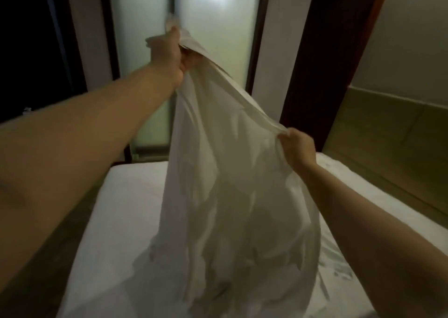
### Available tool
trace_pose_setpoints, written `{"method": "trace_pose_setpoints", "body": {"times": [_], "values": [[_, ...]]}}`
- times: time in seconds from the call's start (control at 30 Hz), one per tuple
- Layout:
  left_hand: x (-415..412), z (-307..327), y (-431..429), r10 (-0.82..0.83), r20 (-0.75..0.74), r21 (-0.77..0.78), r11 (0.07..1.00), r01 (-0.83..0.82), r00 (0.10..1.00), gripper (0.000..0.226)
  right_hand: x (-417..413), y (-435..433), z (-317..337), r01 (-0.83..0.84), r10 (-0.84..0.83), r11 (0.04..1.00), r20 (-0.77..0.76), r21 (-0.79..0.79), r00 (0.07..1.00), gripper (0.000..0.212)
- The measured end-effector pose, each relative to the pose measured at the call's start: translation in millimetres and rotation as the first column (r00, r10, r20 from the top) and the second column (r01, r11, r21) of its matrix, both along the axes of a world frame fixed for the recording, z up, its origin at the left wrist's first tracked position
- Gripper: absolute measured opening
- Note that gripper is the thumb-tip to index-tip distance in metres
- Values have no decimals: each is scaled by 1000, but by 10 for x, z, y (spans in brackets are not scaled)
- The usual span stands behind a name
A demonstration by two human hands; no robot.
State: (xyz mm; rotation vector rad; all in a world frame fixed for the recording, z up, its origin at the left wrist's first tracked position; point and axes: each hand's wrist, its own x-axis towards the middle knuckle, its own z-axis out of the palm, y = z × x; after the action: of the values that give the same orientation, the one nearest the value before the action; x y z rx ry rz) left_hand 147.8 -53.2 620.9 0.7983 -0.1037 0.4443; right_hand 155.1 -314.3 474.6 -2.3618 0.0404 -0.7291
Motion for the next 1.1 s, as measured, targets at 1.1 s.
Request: {"method": "trace_pose_setpoints", "body": {"times": [1.1], "values": [[-972,-1030,206,13,-195,844,512,161,981,24,-611,1394,396,-626,629,776,-170,79,759,29]]}}
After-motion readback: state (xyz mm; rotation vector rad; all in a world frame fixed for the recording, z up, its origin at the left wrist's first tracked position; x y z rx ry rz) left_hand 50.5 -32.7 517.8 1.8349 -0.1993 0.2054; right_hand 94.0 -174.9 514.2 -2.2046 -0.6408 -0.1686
